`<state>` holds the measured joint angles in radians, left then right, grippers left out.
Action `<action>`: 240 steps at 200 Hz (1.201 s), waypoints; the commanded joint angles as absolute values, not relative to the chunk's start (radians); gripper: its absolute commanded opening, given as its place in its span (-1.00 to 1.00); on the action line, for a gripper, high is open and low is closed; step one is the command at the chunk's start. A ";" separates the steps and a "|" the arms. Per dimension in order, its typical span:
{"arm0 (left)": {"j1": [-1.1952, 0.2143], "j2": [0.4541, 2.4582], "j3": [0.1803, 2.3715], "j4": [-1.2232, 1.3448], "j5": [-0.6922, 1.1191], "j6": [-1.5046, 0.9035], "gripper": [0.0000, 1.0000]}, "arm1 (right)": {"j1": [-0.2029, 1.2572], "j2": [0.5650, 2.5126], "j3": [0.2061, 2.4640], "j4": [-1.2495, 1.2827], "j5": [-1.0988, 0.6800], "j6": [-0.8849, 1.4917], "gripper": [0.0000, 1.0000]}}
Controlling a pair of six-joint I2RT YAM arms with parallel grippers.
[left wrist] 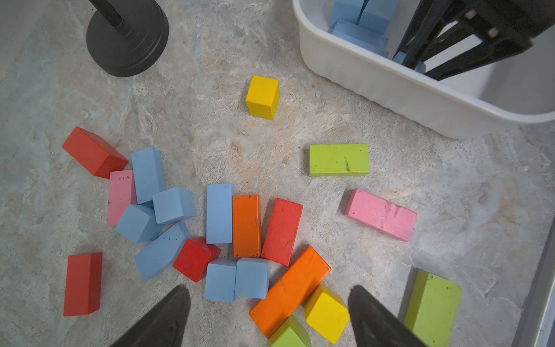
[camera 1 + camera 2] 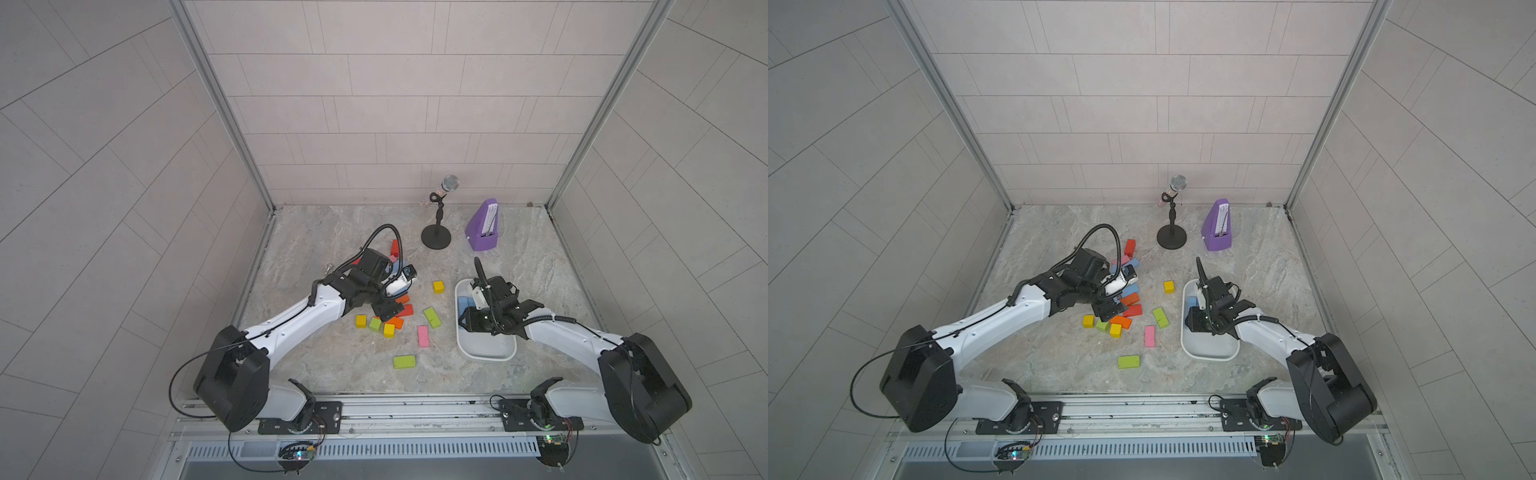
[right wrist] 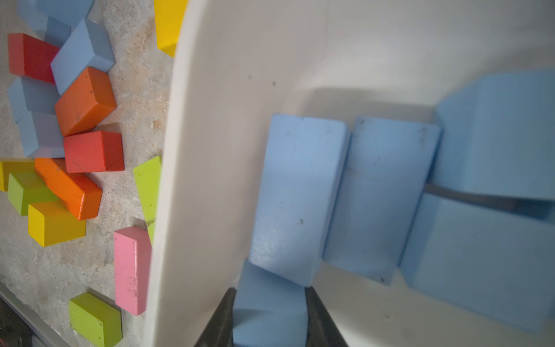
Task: Pick out the blue building blocks
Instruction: Place the building block in the storage box, then pick up the building block from the center of the board.
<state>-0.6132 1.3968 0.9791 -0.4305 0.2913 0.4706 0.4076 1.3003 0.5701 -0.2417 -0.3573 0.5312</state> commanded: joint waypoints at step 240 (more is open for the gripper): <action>-0.131 1.319 0.850 -0.151 0.483 0.034 0.74 | 0.710 1.598 1.177 -0.446 -0.133 0.241 0.04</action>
<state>-0.1547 1.3331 0.8566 -0.2119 0.4557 0.0914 0.6838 1.4784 1.0645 -0.3969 -0.1692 0.3305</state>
